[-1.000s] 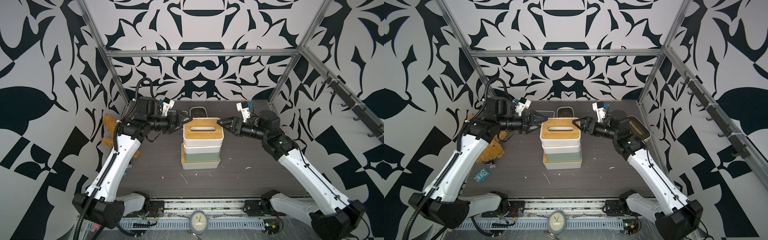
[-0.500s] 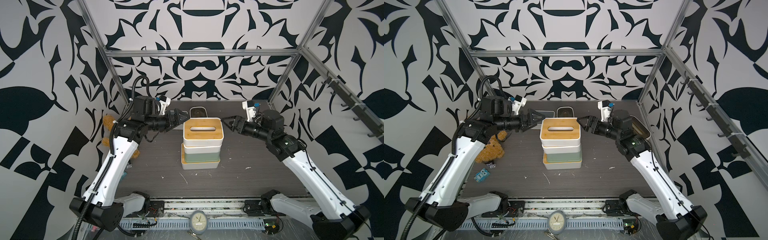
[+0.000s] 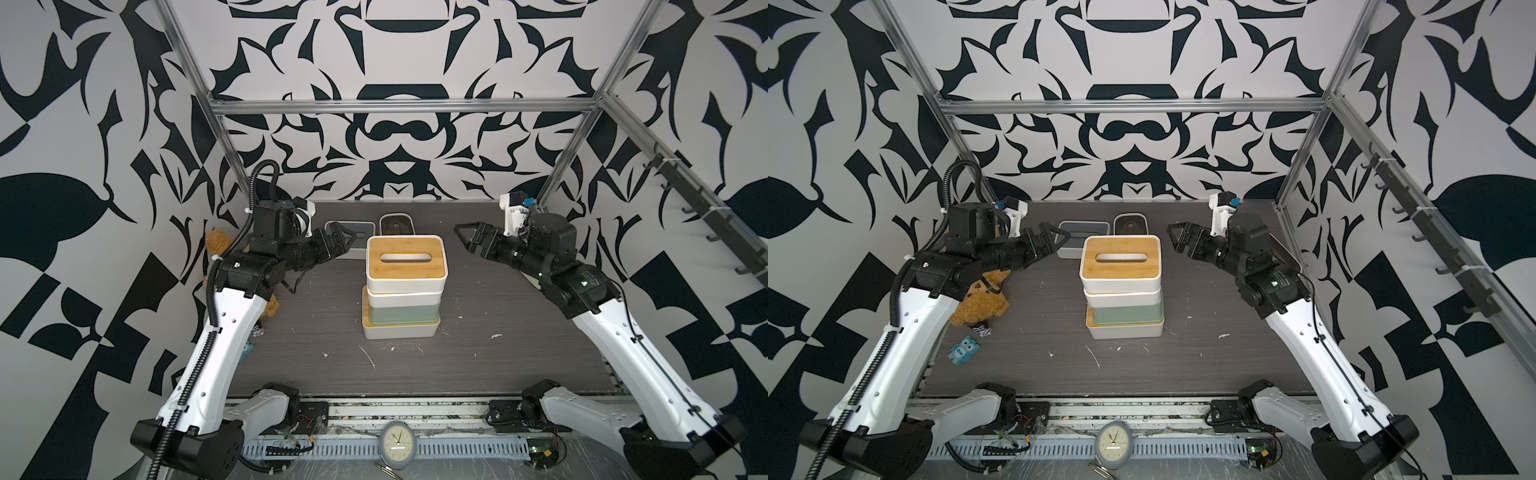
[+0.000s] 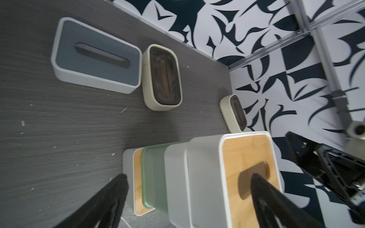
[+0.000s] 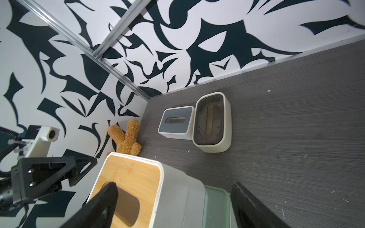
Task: Stack the tissue boxes
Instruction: Adjust the tissue box on the tissue box, then pick up the tissue box from the center of the board.
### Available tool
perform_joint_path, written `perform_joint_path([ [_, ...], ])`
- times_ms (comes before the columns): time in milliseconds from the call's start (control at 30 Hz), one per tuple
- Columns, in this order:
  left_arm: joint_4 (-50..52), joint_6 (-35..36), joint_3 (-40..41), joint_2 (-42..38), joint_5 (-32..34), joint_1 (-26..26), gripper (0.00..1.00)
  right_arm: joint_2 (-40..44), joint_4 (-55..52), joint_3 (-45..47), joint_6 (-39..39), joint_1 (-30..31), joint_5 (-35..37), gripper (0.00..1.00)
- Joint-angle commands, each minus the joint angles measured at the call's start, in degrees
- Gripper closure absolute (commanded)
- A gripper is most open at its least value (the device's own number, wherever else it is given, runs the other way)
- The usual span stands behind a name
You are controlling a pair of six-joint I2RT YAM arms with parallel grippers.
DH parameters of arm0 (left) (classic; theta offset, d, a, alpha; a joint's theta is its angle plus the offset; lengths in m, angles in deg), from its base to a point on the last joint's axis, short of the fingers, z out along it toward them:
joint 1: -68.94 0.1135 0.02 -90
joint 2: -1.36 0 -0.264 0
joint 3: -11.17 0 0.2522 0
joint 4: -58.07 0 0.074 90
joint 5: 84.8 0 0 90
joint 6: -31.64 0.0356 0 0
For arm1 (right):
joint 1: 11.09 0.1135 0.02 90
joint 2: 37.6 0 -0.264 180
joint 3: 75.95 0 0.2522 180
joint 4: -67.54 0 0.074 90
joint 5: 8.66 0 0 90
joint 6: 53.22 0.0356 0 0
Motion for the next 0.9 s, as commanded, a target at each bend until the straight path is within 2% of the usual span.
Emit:
perform_joint_path([
  [0,1.61,-4.2,2.25,0.48,11.04,1.12,0.01,-1.11,-1.47,-3.43,-0.7,-0.42,7.86,0.05],
  [100,-0.79,-7.34,4.22,2.47,11.44,3.33,0.01,-1.02,-0.89,-2.68,0.55,-0.47,12.02,0.01],
  [267,-10.19,-14.36,10.41,6.65,-4.55,13.04,0.01,-2.04,0.71,-1.93,2.23,-0.77,15.97,0.01],
  [333,-13.49,-17.09,12.61,10.1,-7.45,15.06,0.01,-1.99,2.62,-0.4,3.19,-0.77,17.3,0.01],
  [633,-16.19,-22.66,10.12,22.72,-5.52,15.29,0.01,-1.87,10.62,5.54,6.32,-0.76,17.44,0.01],
  [867,-15.4,-26.44,4.0,31.1,-1.81,11.38,0.01,-2.59,12.95,6.35,6.02,-0.77,14.39,0.01],
])
